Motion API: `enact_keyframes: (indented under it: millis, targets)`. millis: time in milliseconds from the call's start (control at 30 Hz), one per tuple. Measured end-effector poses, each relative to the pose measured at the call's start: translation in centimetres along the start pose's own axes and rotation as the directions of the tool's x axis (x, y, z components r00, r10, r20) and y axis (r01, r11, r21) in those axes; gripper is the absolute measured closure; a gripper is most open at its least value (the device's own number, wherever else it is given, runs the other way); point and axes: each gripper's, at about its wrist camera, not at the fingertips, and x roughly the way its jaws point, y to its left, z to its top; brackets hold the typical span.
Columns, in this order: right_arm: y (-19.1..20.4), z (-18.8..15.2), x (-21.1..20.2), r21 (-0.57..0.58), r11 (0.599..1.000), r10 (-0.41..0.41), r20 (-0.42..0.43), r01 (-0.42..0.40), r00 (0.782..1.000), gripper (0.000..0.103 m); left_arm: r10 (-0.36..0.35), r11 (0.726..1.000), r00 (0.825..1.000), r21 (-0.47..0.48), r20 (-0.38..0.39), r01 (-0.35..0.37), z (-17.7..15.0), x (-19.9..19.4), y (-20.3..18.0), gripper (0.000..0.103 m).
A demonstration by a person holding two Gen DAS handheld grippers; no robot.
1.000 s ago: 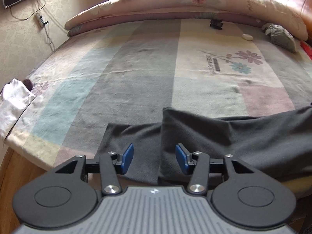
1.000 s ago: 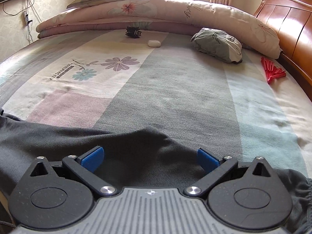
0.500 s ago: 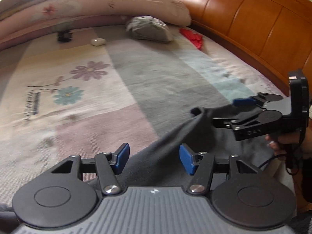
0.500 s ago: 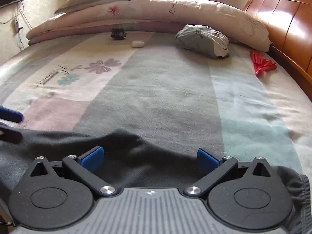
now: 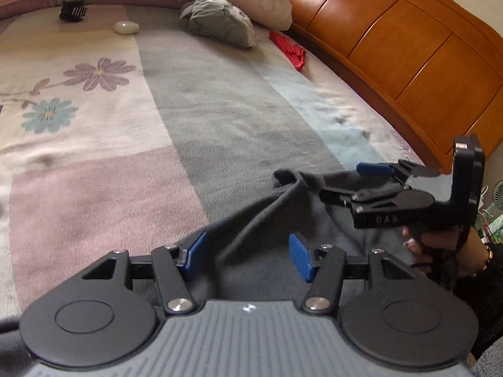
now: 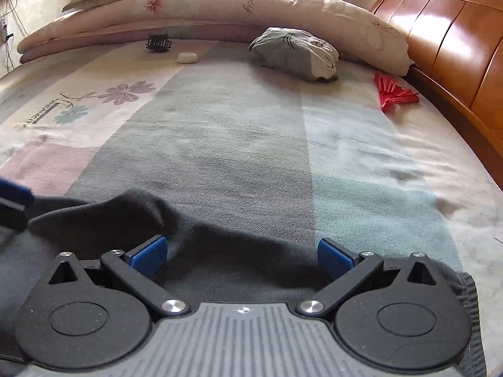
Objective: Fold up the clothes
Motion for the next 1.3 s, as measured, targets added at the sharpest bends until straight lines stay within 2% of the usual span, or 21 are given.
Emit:
enact_keyframes:
  millis: [100, 267, 367, 467, 500, 567, 600, 667, 733, 900, 1000, 1033, 1133, 1200, 1300]
  targets:
    - [0.2, -0.9, -0.6, 0.004, 1.000, 0.018, -0.009, -0.018, 1.000, 0.000, -0.065, 0.998, 0.998, 0.013, 0.024, 0.064, 1.8, 0.6, -0.8, 0.046]
    - [0.3, -2.1, -1.2, 0.038, 0.998, 0.043, -0.020, -0.042, 0.999, 0.000, -0.166, 0.985, 0.986, 0.038, -0.010, 0.167, 3.8, 4.4, -2.3, 0.046]
    - [0.1, -2.5, -1.5, 0.049, 0.998, 0.051, -0.020, -0.050, 0.998, 0.000, -0.179, 0.982, 0.982, 0.042, -0.064, 0.182, 4.3, 7.1, -2.8, 0.046]
    - [-0.3, -2.7, -1.6, 0.053, 0.997, 0.053, -0.021, -0.052, 0.998, 0.000, -0.183, 0.983, 0.976, 0.002, -0.120, 0.184, 4.7, 9.2, -2.3, 0.045]
    - [-0.4, -2.8, -1.6, 0.055, 0.997, 0.054, -0.021, -0.053, 0.998, 0.000, -0.214, 0.977, 0.969, -0.016, -0.126, 0.214, 4.8, 9.4, -2.0, 0.043]
    - [-0.7, -2.9, -1.5, 0.063, 0.996, 0.058, -0.023, -0.056, 0.998, 0.000, -0.318, 0.947, 0.935, -0.093, -0.157, 0.307, 5.2, 10.0, -1.4, 0.041]
    - [-0.9, -2.9, -1.4, 0.068, 0.996, 0.060, -0.022, -0.058, 0.998, 0.000, -0.345, 0.936, 0.926, -0.123, -0.154, 0.329, 5.4, 10.2, -1.2, 0.041]
    - [-1.1, -2.9, -1.3, 0.073, 0.995, 0.063, -0.020, -0.061, 0.998, 0.000, -0.373, 0.923, 0.918, -0.157, -0.133, 0.352, 5.9, 10.7, -0.9, 0.040]
    - [-1.2, -3.0, -1.2, 0.073, 0.995, 0.064, -0.018, -0.062, 0.998, 0.000, -0.408, 0.902, 0.900, -0.218, -0.152, 0.372, 6.2, 12.0, -0.4, 0.039]
    - [-1.2, -3.1, -1.3, 0.079, 0.995, 0.064, -0.013, -0.063, 0.998, 0.000, -0.419, 0.888, 0.897, -0.269, -0.140, 0.373, 7.0, 14.0, 0.5, 0.042]
    - [-1.1, -3.1, -1.4, 0.069, 0.996, 0.059, -0.014, -0.058, 0.998, 0.000, -0.421, 0.895, 0.893, -0.233, -0.158, 0.381, 7.3, 14.0, 0.6, 0.043]
    - [-1.1, -3.1, -1.4, 0.066, 0.996, 0.057, -0.014, -0.056, 0.998, 0.000, -0.411, 0.901, 0.897, -0.220, -0.162, 0.373, 7.4, 13.6, 0.7, 0.046]
    - [-1.1, -3.3, -1.6, 0.067, 0.996, 0.053, -0.014, -0.052, 0.999, 0.000, -0.365, 0.921, 0.920, -0.197, -0.140, 0.336, 7.6, 11.7, 1.1, 0.046]
    - [-1.1, -3.5, -1.8, 0.069, 0.997, 0.048, -0.014, -0.047, 0.999, 0.000, -0.319, 0.942, 0.941, -0.147, -0.110, 0.302, 7.5, 9.7, 0.9, 0.042]
    - [-1.0, -3.6, -2.2, 0.067, 0.997, 0.043, -0.015, -0.042, 0.999, 0.000, -0.270, 0.962, 0.961, -0.055, -0.065, 0.267, 7.1, 6.7, 0.5, 0.041]
